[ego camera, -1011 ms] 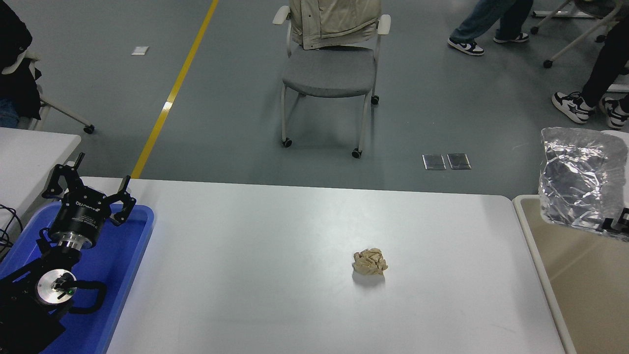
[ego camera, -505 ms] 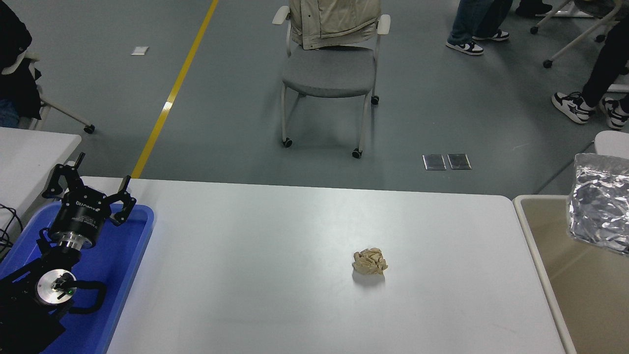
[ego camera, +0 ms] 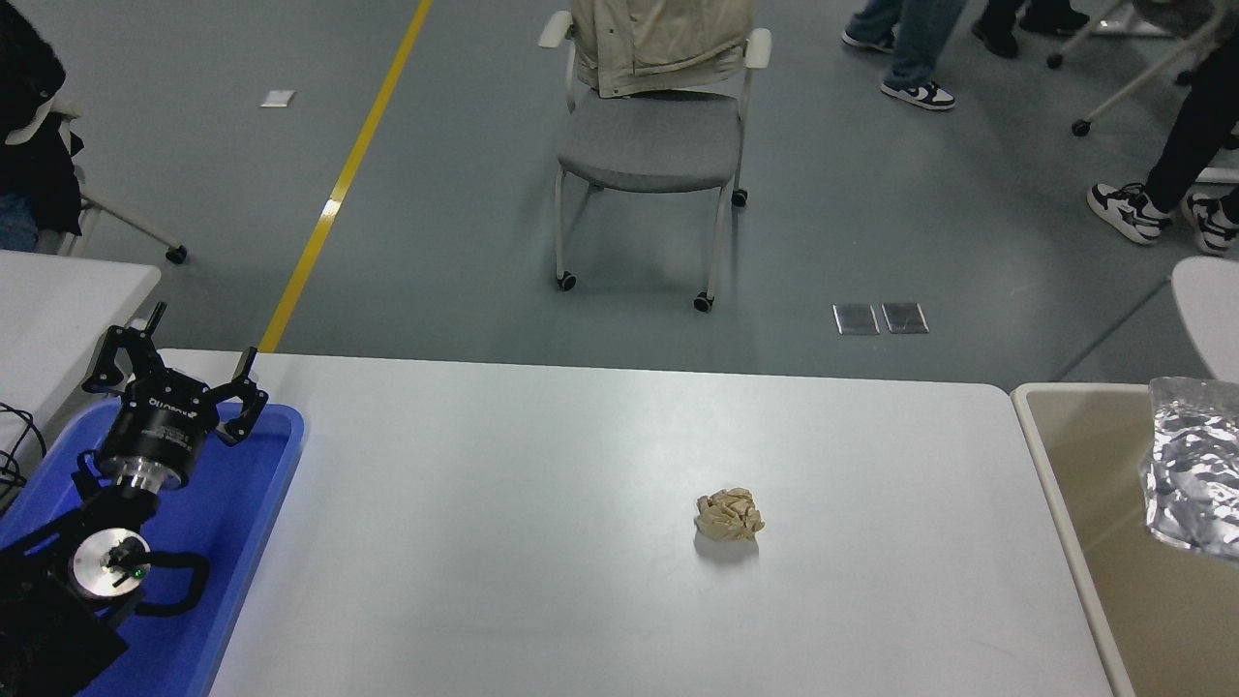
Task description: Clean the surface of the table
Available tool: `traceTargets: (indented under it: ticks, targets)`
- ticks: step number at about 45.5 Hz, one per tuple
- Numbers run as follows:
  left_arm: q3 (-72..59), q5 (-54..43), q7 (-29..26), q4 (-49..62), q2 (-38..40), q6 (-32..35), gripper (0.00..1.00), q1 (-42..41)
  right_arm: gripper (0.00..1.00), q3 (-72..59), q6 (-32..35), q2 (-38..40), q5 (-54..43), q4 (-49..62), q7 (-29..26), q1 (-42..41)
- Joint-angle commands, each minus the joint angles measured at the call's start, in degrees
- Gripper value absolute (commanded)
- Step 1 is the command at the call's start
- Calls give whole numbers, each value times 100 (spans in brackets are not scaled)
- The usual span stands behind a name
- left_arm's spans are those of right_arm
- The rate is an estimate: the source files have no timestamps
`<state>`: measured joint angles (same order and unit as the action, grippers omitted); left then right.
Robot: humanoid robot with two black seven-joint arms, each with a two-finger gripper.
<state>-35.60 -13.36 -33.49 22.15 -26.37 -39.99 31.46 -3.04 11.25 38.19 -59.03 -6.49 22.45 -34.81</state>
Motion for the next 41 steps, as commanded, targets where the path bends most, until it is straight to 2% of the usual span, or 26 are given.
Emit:
traceTargets:
  ticks: [1, 11, 30, 31, 33, 34, 36, 37, 41]
  targets:
    - [0, 0, 0, 0, 0, 0, 100, 0, 0, -671, -500, -611, 208, 938, -38, 351]
    - [0, 0, 0, 0, 0, 0, 100, 0, 0, -1269, -922, -628, 770, 974, -364, 466]
    - [0, 0, 0, 0, 0, 0, 100, 0, 0, -1674, -1019, -637, 1025, 1035, -504, 492]
    - [0, 0, 0, 0, 0, 0, 100, 0, 14, -1648, -1019, -637, 1060, 1035, -504, 492]
    - [0, 0, 0, 0, 0, 0, 100, 0, 63, -1630, -1080, -637, 1183, 1044, -504, 466]
    - [0, 0, 0, 0, 0, 0, 100, 0, 74, -1613, -1133, -628, 1271, 1044, -504, 457]
    - [0, 0, 0, 0, 0, 0, 100, 0, 87, -1630, -1177, -620, 1490, 1044, -496, 440]
    - [0, 0, 0, 0, 0, 0, 100, 0, 100, -1630, -1169, -593, 1622, 1035, -496, 440]
    - [0, 0, 0, 0, 0, 0, 100, 0, 100, -1647, -1169, -637, 2140, 1035, -504, 492]
